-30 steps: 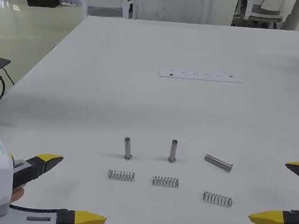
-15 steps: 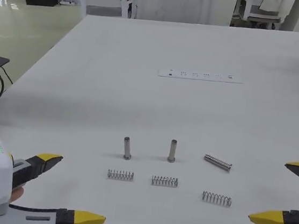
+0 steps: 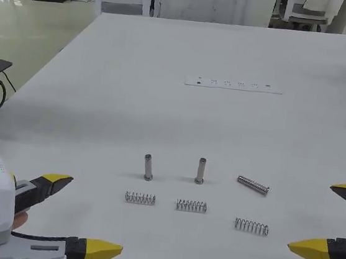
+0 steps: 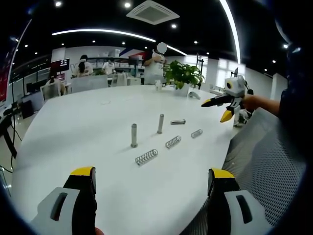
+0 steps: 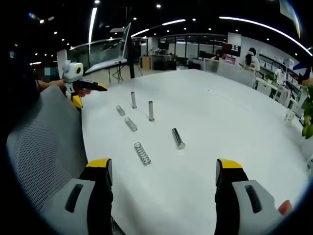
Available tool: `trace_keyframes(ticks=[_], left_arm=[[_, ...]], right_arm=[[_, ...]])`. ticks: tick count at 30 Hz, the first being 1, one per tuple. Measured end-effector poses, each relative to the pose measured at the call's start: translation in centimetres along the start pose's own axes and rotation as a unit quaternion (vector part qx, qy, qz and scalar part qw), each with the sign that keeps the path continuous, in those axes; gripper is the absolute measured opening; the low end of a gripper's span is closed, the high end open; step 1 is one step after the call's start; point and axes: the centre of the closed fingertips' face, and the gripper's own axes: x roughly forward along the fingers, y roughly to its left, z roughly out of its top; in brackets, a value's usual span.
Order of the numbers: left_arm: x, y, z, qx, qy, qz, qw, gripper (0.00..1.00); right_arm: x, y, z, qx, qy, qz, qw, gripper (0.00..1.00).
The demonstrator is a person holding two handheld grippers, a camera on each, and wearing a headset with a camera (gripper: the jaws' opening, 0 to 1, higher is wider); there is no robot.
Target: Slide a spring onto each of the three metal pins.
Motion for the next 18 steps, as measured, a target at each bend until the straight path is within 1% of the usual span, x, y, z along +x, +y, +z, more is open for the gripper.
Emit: trace_keyframes(ticks=[10,18], left_arm=[[0.0,0.1,0.1,0.000,-0.002,0.000,1.0000,0.92],[0.0,0.2,0.0,-0.001,-0.002,0.002,1.0000,0.92]], right_arm=[[0.1,-0.4,0.5,-0.007,0.002,-0.001,1.0000,0.87],[1.0,-0.8,2.6,-0.030,0.001,0.005,0.9995,0.87]])
